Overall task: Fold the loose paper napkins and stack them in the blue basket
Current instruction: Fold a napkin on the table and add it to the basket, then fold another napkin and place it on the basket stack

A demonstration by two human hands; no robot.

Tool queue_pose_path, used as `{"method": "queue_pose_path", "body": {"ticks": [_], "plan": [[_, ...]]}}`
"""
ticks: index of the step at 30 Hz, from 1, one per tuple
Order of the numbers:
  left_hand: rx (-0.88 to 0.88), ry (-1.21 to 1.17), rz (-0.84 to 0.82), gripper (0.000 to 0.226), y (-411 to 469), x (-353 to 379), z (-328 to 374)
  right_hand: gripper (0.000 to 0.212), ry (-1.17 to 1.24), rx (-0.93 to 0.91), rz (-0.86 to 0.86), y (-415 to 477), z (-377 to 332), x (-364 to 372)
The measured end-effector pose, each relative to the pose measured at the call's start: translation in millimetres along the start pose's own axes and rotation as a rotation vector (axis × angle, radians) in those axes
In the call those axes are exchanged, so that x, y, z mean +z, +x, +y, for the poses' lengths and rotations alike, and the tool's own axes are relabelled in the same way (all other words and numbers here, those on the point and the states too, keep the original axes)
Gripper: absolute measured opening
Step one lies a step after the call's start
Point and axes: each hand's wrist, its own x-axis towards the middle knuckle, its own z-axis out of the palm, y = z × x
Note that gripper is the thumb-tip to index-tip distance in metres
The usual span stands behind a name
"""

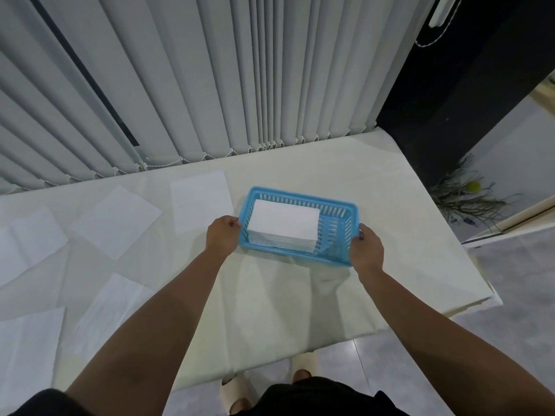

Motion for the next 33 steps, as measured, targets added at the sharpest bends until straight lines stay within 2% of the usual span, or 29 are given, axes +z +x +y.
{"method": "queue_pose_path", "body": {"ticks": [18,27,33], "plan": [[-0.127,-0.081,0.078,0.033,-40.6,-85.0,-107.4,0.034,0.053,-0.103,-0.114,-106.5,-31.1,57.2],[-0.063,-0.041,0.061,0.033,-43.7,-102.6,-135.2,0.035,0.111,-0.039,-0.087,-148.1,-16.6,83.7],[-0.03,-0.034,0.052,0.033,-41.6,-98.7,-142.7,0.034,0.075,-0.073,-0.067,-155.2,-8.0,88.0]]}}
